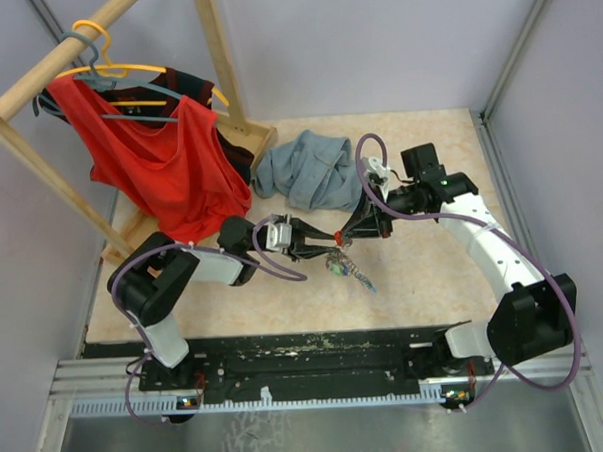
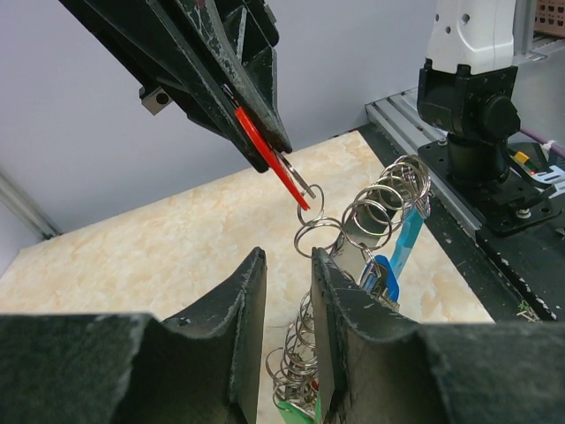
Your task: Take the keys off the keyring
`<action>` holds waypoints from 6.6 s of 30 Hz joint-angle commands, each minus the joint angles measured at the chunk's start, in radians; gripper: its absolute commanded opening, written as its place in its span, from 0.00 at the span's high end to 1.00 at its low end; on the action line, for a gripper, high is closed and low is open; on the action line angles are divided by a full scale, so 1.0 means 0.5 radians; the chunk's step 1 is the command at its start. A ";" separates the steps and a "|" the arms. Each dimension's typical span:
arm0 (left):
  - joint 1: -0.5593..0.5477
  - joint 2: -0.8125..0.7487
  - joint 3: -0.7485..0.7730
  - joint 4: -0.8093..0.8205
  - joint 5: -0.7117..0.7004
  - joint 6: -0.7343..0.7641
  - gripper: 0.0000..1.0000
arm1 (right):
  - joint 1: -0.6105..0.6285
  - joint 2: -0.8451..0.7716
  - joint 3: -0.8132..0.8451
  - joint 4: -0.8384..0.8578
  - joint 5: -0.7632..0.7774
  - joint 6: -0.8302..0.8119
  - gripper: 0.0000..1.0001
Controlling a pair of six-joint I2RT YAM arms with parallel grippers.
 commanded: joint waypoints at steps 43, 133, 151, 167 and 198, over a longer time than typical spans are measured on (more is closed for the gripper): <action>0.003 -0.017 -0.052 -0.016 -0.344 -0.364 1.00 | 0.048 -0.068 0.249 -0.463 -0.006 -0.630 1.00; 0.006 -0.147 -0.115 0.538 -0.327 -0.681 0.49 | 0.073 -0.053 0.171 -0.178 0.121 -0.336 1.00; -0.147 -0.133 -0.037 0.406 -0.563 -0.616 0.61 | 0.071 -0.059 0.125 -0.012 0.158 -0.158 1.00; -0.166 -0.072 0.079 0.214 -0.561 -0.642 0.74 | 0.088 -0.074 0.109 0.049 0.191 -0.093 1.00; -0.141 -0.033 0.011 0.159 -0.689 -0.655 0.74 | 0.088 -0.102 0.133 0.062 0.195 -0.061 1.00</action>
